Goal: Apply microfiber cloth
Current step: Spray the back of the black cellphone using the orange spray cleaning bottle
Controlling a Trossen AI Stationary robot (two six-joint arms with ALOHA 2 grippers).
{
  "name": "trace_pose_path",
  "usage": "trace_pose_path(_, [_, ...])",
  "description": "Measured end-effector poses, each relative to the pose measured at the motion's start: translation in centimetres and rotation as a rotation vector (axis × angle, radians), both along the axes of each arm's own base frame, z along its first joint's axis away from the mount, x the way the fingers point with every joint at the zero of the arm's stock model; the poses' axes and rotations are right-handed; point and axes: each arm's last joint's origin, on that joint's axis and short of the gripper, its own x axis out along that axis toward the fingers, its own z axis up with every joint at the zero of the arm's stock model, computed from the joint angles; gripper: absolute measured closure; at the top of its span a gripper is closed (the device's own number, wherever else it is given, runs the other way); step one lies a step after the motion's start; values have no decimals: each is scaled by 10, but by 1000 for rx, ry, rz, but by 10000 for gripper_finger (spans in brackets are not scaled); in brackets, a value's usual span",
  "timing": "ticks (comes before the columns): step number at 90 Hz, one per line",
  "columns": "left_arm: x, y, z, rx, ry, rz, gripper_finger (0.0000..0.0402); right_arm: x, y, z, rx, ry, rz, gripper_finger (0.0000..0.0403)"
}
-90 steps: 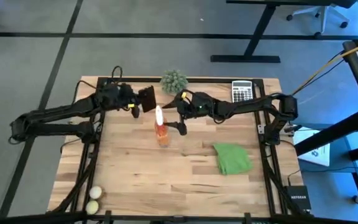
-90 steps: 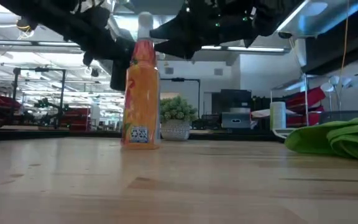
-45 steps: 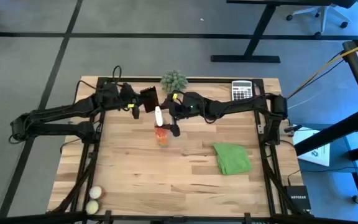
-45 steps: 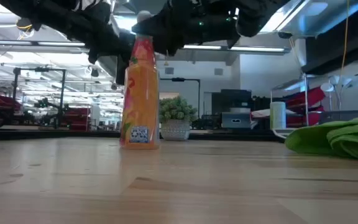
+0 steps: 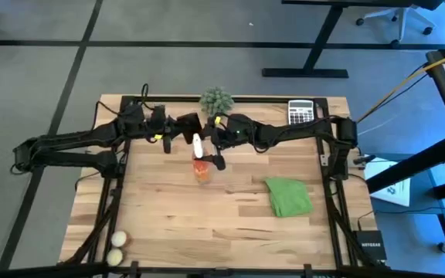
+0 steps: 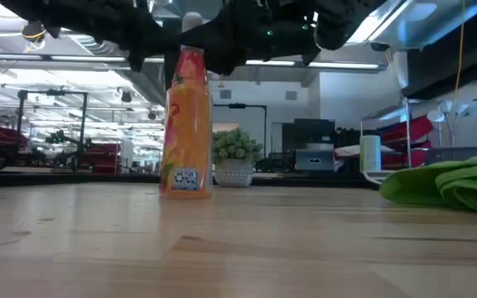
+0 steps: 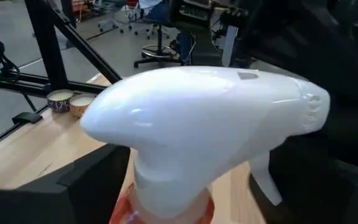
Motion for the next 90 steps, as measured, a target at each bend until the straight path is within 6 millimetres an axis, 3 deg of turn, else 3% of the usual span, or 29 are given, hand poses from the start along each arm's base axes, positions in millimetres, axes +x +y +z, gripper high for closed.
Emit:
trace_pose_path(25, [6, 2, -6, -12, 33, 0, 392, 0, 0, -1, -6, 3, 7, 156])
trace_pose_path(42, [11, 4, -10, -18, 45, -1, 392, 0, 0, -1, -5, 5, 6, 175])
trace_pose_path(65, [9, 4, -8, -13, 30, -6, 392, 0, -1, 0, -13, 11, -46, 110])
trace_pose_path(90, [-2, 3, 5, 21, 59, 87, 392, -18, 0, 20, -24, 95, -101, 40])
